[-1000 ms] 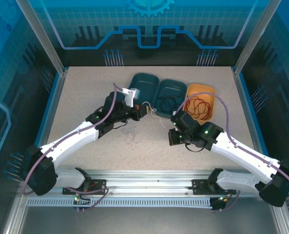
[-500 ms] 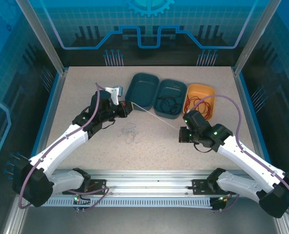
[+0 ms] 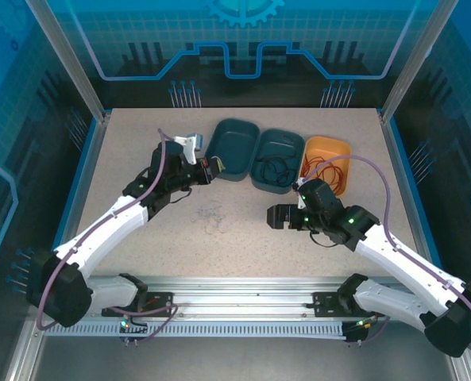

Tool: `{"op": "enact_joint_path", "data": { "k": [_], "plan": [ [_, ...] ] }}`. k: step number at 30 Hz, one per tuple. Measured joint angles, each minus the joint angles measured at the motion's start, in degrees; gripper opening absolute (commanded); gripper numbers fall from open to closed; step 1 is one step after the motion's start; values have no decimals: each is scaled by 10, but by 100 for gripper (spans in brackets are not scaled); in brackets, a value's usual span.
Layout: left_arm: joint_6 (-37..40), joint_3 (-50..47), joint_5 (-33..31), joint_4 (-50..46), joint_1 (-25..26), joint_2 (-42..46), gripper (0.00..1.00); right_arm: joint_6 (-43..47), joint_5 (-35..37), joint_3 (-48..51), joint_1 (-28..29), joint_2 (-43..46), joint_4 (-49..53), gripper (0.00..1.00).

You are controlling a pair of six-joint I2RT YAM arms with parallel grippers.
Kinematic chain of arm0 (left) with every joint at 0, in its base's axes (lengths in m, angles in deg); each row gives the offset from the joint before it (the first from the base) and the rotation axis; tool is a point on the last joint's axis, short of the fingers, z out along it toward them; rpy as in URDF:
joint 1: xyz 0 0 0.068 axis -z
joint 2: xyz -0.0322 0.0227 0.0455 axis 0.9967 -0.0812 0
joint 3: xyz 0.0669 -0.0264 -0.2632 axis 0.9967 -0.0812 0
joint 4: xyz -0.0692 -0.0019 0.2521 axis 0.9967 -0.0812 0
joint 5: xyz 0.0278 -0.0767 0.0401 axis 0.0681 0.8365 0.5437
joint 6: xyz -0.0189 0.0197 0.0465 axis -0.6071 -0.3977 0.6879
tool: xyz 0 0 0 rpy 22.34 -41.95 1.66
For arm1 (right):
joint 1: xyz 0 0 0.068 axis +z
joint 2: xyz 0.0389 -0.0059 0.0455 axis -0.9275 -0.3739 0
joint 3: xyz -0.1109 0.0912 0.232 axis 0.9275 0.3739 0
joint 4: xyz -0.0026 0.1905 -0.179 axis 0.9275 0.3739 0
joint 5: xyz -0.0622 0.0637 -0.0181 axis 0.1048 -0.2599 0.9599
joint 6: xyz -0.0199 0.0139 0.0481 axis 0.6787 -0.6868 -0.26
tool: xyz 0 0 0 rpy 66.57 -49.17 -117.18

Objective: Untangle the cables

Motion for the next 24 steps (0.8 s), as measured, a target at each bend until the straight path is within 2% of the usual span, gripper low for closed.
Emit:
{"op": "enact_joint_path", "data": {
  "k": [9,17,24],
  "plan": [
    [8,116,-11,1,-1,-94,0,1,51,-19,-5,23,35,100],
    [12,235,-22,4,-15,-206,0,-18,104,12,-17,113,34,100],
    [25,337,-32,0,-26,-309,0,-34,117,38,-53,168,31,100]
  ]
}}
